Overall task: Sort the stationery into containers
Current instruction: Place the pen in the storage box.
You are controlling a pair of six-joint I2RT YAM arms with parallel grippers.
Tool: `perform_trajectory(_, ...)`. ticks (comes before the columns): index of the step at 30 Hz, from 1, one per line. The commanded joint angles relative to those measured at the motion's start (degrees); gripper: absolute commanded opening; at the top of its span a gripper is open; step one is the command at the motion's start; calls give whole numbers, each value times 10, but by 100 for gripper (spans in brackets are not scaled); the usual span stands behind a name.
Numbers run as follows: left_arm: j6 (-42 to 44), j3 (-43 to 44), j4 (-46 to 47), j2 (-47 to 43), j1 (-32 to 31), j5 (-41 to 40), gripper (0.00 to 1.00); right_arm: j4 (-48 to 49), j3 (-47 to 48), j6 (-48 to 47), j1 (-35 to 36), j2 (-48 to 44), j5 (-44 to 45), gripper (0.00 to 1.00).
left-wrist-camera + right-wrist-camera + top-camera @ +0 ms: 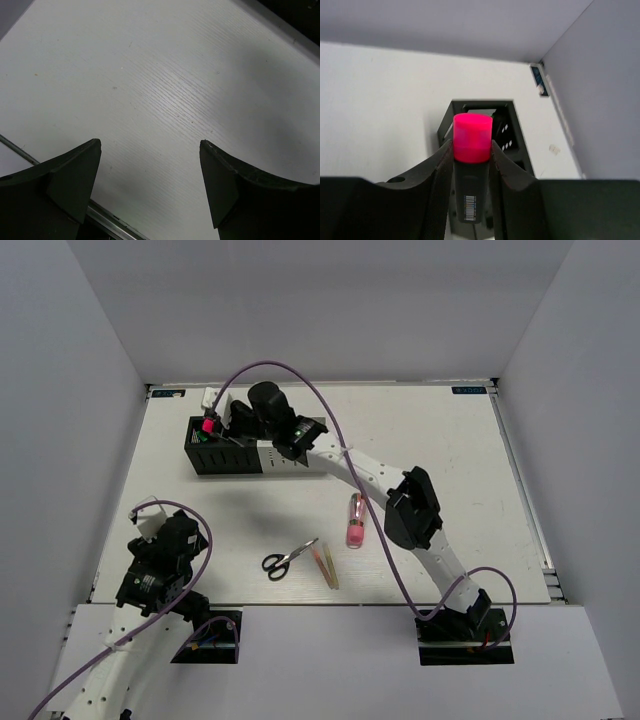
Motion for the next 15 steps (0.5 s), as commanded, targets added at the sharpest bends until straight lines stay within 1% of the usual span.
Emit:
perform_trajectory(1, 8, -3, 12, -5, 3, -7, 90, 163, 20, 34, -2, 23, -5, 0)
perform_trajectory(3, 9, -4, 13, -8, 2, -5, 90, 194, 47, 42, -2, 44, -10, 0)
perform_trajectory(5, 9, -5, 16, -9, 3, -3, 90, 252, 59, 47, -2, 69, -14, 0)
perform_trajectory(8, 12, -5, 16, -11, 3, -1, 90, 291, 87, 53, -1, 109, -17, 0)
perform_trajectory(9, 10, -6, 19, -10, 2, 1, 90, 332, 92, 64, 0, 116, -18, 0)
perform_trajectory(15, 12, -7, 19, -5, 3, 6, 90, 422, 101, 85, -3, 175, 11, 0)
